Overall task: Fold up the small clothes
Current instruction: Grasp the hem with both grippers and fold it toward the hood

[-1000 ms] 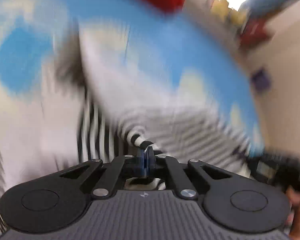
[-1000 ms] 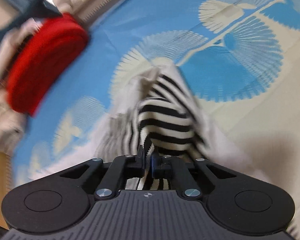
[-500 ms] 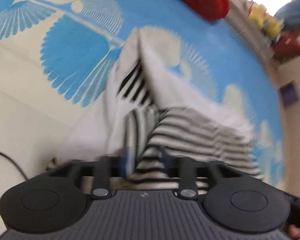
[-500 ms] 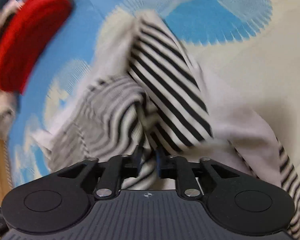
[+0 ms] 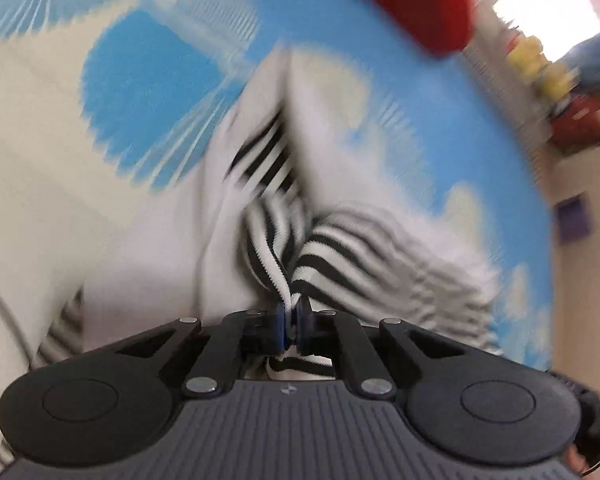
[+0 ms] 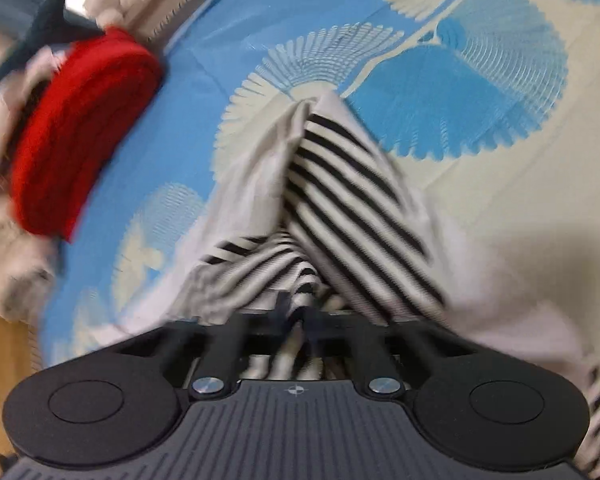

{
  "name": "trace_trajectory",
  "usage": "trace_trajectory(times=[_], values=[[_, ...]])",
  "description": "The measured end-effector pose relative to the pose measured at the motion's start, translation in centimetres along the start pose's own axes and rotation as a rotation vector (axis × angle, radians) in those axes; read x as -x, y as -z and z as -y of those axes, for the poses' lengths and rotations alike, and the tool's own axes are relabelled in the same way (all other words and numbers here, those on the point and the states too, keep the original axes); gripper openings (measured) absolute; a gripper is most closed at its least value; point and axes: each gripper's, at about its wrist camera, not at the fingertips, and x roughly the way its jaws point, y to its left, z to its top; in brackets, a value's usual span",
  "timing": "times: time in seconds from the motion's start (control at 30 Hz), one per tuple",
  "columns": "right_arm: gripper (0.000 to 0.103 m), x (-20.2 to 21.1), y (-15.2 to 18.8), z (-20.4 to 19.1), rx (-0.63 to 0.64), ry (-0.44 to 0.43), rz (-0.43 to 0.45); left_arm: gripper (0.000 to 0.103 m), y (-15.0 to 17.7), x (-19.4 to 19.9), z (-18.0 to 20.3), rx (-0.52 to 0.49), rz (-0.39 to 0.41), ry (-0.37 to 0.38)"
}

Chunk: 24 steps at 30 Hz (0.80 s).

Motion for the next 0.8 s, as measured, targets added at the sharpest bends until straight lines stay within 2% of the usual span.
trace_trajectory(times=[0.03,0.1,0.17,0.2,0.23,0.27,0.3,0.37,0.4,0.47,0.53,0.57,0.6,0.63,0.77,0.8], values=[[0.005,0.4,-0.1,-0.1,-0.023,-0.058,0.016,0.004,-0.5,1.5,0.3,-0.007,0.074,0.075],[0.005,1.9,-0.2,-0.5,-0.074,-0.227,0.057,0.004,-1.2,3.9,0.8,-0.025,0.189,0.176],[0.005,3.5,-0.3,-0.6,-0.112,-0.367,0.104,0.004,-1.8,5.2,0.8,-0.048,0.258,0.201],[0.005,4.0,-0.3,-0.3,-0.132,-0.392,0.119,0.005,-2.0,5.1,0.5,-0.043,0.250,0.182],[0.005,4.0,-0.2,0.1,-0.153,-0.371,0.112,0.005,-2.2,4.4,-0.1,-0.020,0.204,0.138],[0.005,3.6,-0.2,0.6,-0.163,-0.306,0.078,0.005,-2.3,3.4,-0.9,0.010,0.148,0.091],[0.005,2.8,0.0,1.1,-0.149,-0.191,0.019,0.006,-2.2,1.9,-1.9,0.048,0.069,0.034],[0.005,0.8,0.9,2.6,-0.116,0.103,-0.075,0.011,-1.7,-0.8,-3.1,0.065,-0.078,-0.092],[0.005,0.2,1.2,3.3,-0.132,0.163,-0.094,0.015,-1.4,-1.4,-3.2,0.051,-0.111,-0.136],[0.008,-0.1,1.3,4.1,-0.171,0.192,-0.094,0.020,-1.5,-1.4,-2.9,0.042,-0.103,-0.125],[0.011,0.8,0.7,3.2,-0.136,0.139,-0.032,0.034,-1.8,-0.6,-2.2,0.034,-0.063,-0.094],[0.024,1.3,0.4,2.6,-0.107,0.115,-0.003,0.037,-1.8,0.0,-1.8,0.029,-0.037,-0.085],[0.034,1.6,0.3,2.0,-0.082,0.092,0.021,0.042,-1.7,0.5,-1.8,0.024,-0.015,-0.083],[0.049,1.6,0.2,1.7,-0.063,0.080,0.031,0.042,-1.6,0.6,-1.8,0.025,-0.005,-0.086],[0.051,-0.4,0.7,2.2,-0.065,0.094,-0.043,0.040,-1.0,-0.1,-2.7,0.068,-0.027,-0.092],[0.050,-1.0,1.2,2.1,-0.073,0.096,-0.064,0.036,-1.2,-0.3,-3.1,0.070,-0.032,-0.093]])
